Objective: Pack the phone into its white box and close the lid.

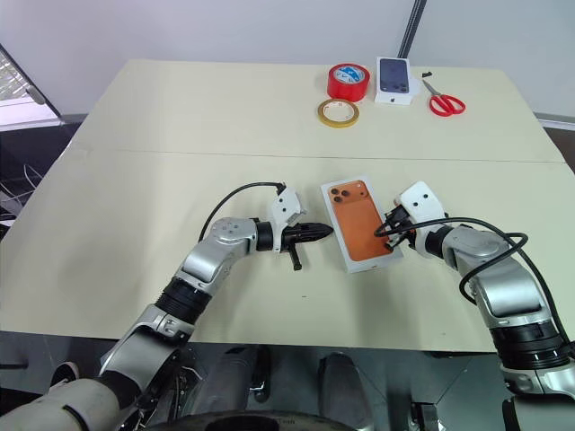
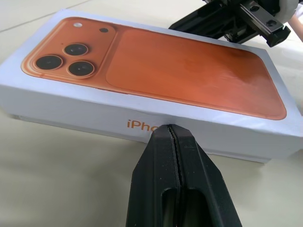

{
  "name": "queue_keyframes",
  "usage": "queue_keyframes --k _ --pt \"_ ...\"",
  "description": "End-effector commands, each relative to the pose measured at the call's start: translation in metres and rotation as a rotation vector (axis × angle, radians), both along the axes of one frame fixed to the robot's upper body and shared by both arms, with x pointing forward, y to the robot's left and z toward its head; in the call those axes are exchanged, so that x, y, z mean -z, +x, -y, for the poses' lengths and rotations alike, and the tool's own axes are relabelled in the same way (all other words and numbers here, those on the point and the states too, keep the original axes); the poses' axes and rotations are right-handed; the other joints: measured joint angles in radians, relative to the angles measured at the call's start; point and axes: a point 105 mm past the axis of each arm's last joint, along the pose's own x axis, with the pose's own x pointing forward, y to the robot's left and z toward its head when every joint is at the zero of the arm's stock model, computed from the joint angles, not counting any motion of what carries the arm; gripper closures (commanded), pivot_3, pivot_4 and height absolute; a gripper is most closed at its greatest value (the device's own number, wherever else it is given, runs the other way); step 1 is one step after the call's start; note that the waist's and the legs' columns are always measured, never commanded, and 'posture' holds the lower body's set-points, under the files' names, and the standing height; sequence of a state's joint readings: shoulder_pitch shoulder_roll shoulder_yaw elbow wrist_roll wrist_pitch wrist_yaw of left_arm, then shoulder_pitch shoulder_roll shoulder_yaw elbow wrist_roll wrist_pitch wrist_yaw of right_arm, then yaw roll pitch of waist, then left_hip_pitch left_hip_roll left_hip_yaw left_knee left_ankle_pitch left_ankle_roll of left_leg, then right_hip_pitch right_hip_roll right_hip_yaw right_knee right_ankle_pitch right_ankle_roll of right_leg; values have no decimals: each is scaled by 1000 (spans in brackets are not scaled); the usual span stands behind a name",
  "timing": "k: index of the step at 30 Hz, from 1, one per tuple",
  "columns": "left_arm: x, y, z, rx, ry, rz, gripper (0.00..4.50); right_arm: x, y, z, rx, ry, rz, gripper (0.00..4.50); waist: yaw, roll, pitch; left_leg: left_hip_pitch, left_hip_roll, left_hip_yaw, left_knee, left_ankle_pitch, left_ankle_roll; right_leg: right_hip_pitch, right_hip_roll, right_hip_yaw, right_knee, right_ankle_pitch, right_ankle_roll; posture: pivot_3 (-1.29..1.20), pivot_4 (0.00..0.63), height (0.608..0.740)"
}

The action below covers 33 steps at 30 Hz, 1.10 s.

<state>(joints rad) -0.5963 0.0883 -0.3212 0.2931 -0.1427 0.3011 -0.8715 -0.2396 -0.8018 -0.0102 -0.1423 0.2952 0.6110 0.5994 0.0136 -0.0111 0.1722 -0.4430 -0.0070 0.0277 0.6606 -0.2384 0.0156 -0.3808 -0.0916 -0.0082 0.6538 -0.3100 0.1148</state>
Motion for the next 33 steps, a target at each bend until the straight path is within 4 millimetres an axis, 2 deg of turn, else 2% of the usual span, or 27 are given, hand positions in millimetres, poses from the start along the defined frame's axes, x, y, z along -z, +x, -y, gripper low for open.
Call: queue_keyframes --k 1,8,15,17,19,23,25,26,29,31,33 --pt "-18 5 3 -16 -61 36 4500 -11 3 3 4 -29 53 4471 0 0 0 0 0 0 0 0 0 0 0 0 0 0 0 0 150 728" --pt "-24 4 5 -15 -107 15 4500 -9 6 18 12 -114 54 4471 0 0 0 0 0 0 1 0 0 0 0 -1 1 0 0 0 150 728" --pt "-15 2 1 -18 -72 24 4500 2 -1 16 -48 -183 21 4471 0 0 0 0 0 0 1 0 0 0 1 -1 1 0 0 0 150 728" --pt "-17 2 0 -21 -76 34 4500 -1 0 17 -52 -189 36 4471 0 0 0 0 0 0 1 0 0 1 1 -1 1 0 0 0 150 728" --pt "-23 4 -3 -33 -100 27 4500 -15 7 22 -26 -172 92 4471 -1 0 0 0 0 0 1 0 0 1 1 0 1 0 0 0 150 728" --pt "-63 12 1 -54 -238 41 4500 -56 17 22 -4 6 217 4471 1 0 0 0 0 0 2 0 0 0 1 -1 1 0 0 0 150 728" --pt "-86 20 7 -71 -319 25 4500 -63 16 18 -22 69 247 4471 4 0 0 0 0 0 2 0 0 1 1 -1 1 0 0 0 150 728" --pt "-90 24 10 -77 -332 19 4500 -64 16 15 -28 99 251 4471 5 -1 0 0 0 -1 3 0 0 1 1 -1 1 0 0 0 150 728" --pt "-87 31 21 -80 -286 38 4500 -59 8 -1 -89 137 224 4471 2 0 0 1 0 -1 3 0 0 4 1 -2 0 0 1 0 150 728" --pt "-71 41 29 -110 -208 6 4500 -44 -8 -19 -186 160 142 4471 2 0 0 1 0 -1 3 0 0 4 1 -2 0 0 1 0 150 728" --pt "-38 58 31 -215 -74 -87 4500 -4 -30 -26 -242 135 -19 4471 2 0 0 1 0 -1 3 0 0 3 2 -2 0 0 1 0 150 728"
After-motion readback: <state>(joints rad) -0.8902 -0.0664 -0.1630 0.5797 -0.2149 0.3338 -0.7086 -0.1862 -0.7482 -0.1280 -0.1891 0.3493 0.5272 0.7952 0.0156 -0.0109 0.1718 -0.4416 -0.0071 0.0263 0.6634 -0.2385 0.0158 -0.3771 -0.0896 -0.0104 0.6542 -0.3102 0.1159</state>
